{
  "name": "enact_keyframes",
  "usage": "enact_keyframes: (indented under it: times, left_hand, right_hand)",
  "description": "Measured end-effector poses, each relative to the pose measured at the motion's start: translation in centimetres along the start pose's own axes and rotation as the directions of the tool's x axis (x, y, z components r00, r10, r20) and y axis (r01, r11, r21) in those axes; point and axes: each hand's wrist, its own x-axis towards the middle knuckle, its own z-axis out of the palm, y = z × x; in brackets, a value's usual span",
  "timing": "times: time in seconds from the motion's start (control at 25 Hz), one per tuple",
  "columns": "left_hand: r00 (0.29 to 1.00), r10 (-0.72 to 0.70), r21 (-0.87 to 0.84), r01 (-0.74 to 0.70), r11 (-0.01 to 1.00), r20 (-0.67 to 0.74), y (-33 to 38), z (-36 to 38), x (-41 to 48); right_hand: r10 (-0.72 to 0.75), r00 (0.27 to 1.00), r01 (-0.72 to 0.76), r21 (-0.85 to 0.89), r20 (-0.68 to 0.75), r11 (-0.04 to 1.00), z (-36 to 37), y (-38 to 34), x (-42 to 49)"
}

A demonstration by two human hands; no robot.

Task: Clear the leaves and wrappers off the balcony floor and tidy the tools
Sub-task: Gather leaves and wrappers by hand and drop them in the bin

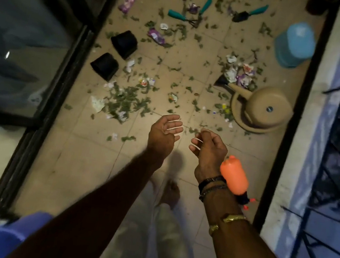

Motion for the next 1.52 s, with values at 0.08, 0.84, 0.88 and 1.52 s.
enact_keyframes:
  times: [0.08,0.84,0.88,1.52]
  left_hand:
    - [0.996,-0.004,0.108,-0.006,0.994,0.093,0.9,3.8,2.2]
    - [0.803,0.235,0.641,-0.583,0.499,0.547,-16.3,21.8,31.1]
    - [0.776,0.234,0.629,-0.618,0.472,0.586,-18.6,22.1,33.2]
    - [0.636,0.258,0.645,-0.762,0.059,0.728,-27.7,25.0,50.7]
  right_hand:
    - [0.008,0.996,-0.001,0.072,-0.090,0.997,-2.0,-1.6,2.6]
    - [-0.129,0.929,0.051,-0.225,-0.347,0.973,-10.4,8.4,38.5]
    - [-0.136,0.926,0.058,-0.221,-0.353,0.974,-11.0,10.2,41.0]
    - [-0.483,0.859,0.299,-0.600,-0.169,0.742,-7.5,21.8,54.1]
